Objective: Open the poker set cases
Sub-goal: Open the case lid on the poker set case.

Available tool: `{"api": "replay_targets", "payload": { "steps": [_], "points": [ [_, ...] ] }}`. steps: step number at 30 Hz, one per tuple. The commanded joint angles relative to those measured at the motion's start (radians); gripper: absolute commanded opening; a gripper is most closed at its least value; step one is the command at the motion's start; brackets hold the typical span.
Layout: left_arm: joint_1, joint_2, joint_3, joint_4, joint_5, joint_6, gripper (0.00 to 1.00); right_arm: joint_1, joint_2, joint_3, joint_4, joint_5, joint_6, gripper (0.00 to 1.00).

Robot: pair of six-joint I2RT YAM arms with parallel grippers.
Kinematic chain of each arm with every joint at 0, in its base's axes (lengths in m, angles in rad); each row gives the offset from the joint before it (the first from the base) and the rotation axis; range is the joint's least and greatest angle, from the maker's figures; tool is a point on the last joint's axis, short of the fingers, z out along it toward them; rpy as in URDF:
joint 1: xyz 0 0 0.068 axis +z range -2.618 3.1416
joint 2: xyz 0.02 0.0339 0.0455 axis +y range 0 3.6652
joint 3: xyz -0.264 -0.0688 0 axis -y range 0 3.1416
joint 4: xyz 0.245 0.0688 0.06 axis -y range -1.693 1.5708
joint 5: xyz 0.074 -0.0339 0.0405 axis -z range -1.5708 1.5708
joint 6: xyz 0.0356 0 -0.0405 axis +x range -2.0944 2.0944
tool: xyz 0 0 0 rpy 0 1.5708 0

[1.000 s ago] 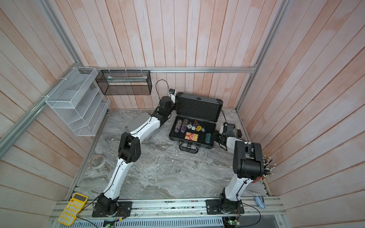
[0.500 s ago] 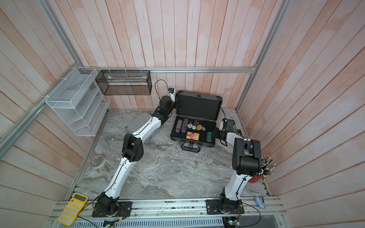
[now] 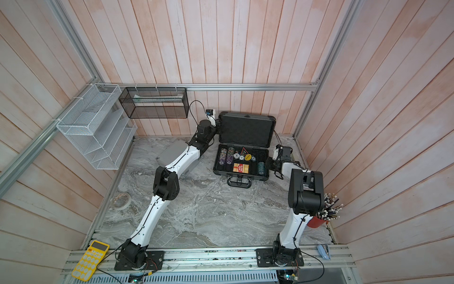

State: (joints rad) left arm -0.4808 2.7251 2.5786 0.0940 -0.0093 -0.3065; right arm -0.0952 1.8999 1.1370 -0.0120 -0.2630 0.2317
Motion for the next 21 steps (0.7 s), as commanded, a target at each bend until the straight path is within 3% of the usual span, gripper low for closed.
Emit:
{"api": "replay_targets", "payload": {
  "steps": [1,12,21],
  "points": [
    [0.021,0.087,-0.043,-0.171,0.104,-0.169,0.21,0.001,0.053,-0.026,0.025,-0.041,0.013,0.02],
    [0.024,0.068,-0.083,-0.156,0.183,-0.225,0.25,0.002,0.051,-0.034,0.032,-0.045,0.012,0.01],
    [0.015,-0.139,-0.422,-0.038,0.256,-0.223,0.32,-0.016,0.059,-0.014,-0.011,-0.009,-0.013,0.0]
  ]
}}
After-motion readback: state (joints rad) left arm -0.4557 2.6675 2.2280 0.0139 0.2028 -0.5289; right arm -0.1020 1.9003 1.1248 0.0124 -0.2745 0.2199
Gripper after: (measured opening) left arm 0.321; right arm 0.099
